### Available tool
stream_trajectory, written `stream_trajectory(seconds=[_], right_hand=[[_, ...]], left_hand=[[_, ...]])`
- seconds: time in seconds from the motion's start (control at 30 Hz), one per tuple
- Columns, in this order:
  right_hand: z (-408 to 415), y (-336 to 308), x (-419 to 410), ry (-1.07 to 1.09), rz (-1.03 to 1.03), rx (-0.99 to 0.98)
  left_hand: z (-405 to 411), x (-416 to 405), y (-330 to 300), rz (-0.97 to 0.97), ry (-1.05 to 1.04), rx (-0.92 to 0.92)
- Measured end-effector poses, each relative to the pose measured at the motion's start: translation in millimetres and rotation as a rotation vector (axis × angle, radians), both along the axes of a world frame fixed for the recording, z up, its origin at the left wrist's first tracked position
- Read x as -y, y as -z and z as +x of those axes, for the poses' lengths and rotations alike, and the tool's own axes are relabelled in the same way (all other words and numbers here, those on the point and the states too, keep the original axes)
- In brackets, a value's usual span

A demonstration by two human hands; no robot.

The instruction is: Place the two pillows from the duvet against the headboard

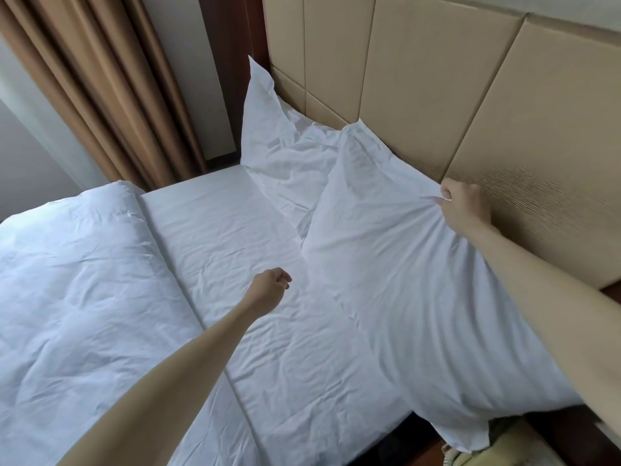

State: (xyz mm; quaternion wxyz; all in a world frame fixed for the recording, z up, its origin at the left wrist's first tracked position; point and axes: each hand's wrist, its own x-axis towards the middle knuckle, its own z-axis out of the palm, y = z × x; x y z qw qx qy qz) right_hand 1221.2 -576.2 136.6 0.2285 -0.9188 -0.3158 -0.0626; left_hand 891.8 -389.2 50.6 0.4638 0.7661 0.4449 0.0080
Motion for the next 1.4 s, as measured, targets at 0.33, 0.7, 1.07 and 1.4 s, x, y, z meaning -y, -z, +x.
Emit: stream_trajectory(seconds=[0.33, 0.7, 1.07, 1.4], right_hand=[[-35.0, 28.3, 10.2, -0.070, -0.473, 0.292], [-50.2, 66.9, 56.2, 0.090, -0.452, -0.313], [-67.7, 53.3, 51.3, 0.091, -0.510, -0.292], [-136.7, 13.0, 1.4, -0.107, -0.211, 0.038]], left_hand=[[-15.5, 15.0, -5.2, 0.059, 0.050, 0.000], [-42.2, 21.0, -2.8, 0.076, 0.056, -0.037], [-29.2, 33.5, -27.7, -0.004, 0.130, 0.030], [-77.8, 3.9, -63.2, 0.028, -0.029, 0.164]])
